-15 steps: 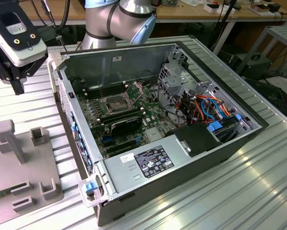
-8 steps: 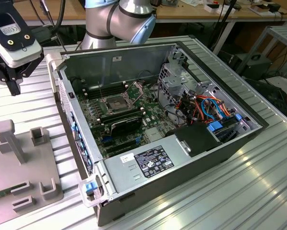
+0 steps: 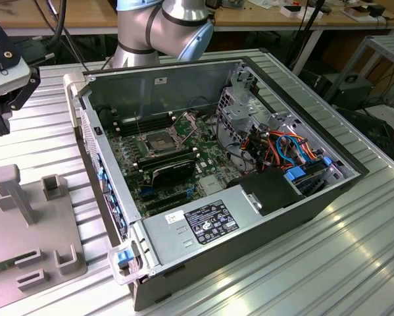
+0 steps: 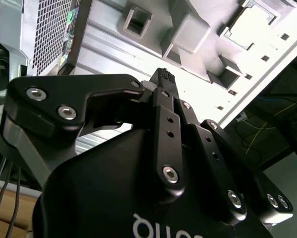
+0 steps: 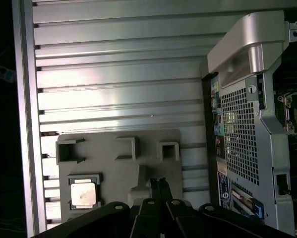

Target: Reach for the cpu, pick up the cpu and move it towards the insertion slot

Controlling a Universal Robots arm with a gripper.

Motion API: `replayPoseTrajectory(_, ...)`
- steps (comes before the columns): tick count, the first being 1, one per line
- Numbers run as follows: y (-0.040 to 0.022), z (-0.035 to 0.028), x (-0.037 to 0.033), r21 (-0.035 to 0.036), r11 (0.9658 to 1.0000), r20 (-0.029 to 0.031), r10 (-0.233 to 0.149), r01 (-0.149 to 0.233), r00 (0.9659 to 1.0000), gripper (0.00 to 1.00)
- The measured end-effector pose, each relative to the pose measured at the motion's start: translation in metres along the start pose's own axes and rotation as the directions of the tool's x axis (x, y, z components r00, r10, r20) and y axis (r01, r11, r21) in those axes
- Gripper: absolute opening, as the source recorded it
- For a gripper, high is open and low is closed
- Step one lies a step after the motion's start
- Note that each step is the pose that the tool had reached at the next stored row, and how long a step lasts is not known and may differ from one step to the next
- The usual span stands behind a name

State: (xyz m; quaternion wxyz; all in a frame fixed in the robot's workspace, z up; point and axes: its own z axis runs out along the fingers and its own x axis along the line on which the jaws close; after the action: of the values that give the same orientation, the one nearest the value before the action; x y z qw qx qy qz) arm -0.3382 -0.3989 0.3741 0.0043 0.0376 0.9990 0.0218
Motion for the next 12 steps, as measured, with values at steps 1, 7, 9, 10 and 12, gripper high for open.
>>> replayPoseTrajectory(1,-0.0001,0.0001,0.0014,0.0001,1.0,0.0,0.0,0.0,1.0,0.11)
replayPoseTrajectory(7,-0.0007,0.0009,0.0084,0.0,1.0,0.0,0.0,0.0,1.0,0.11)
replayPoseTrajectory(9,-0.0008,0.0012,0.0105,0.0,1.0,0.0,0.0,0.0,1.0,0.11)
replayPoseTrajectory(10,-0.0011,0.0016,0.0136,0.0,1.0,0.0,0.0,0.0,1.0,0.11)
replayPoseTrajectory(12,-0.0013,0.0019,0.0164,0.0,1.0,0.0,0.0,0.0,1.0,0.11)
